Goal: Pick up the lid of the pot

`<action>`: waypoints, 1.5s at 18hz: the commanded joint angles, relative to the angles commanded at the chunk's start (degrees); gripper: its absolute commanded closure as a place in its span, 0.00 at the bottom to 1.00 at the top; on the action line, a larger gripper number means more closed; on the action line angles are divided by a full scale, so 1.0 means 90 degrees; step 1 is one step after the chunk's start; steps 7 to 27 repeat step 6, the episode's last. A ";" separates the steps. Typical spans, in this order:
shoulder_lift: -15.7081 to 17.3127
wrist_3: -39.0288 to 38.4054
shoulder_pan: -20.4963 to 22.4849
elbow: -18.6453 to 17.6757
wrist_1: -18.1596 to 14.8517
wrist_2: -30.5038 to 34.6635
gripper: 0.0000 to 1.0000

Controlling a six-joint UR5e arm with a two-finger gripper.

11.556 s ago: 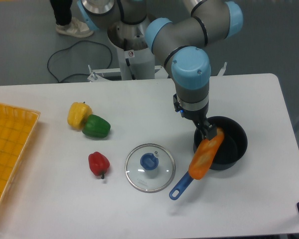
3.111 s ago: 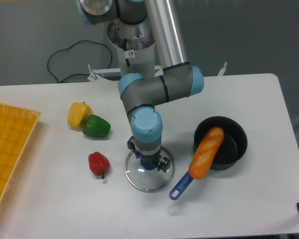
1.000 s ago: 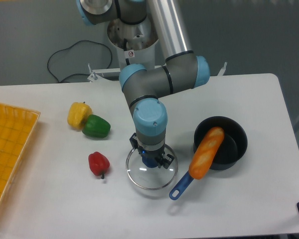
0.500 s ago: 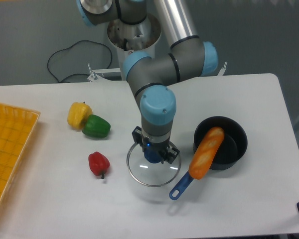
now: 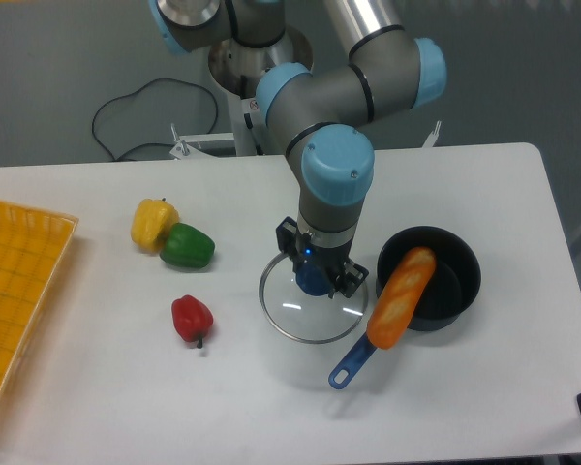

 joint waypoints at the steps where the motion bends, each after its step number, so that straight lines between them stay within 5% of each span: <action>1: 0.0000 0.0078 0.0020 -0.0010 0.0000 0.0000 0.61; 27: 0.0029 0.0225 0.0040 -0.0068 0.0000 0.0010 0.61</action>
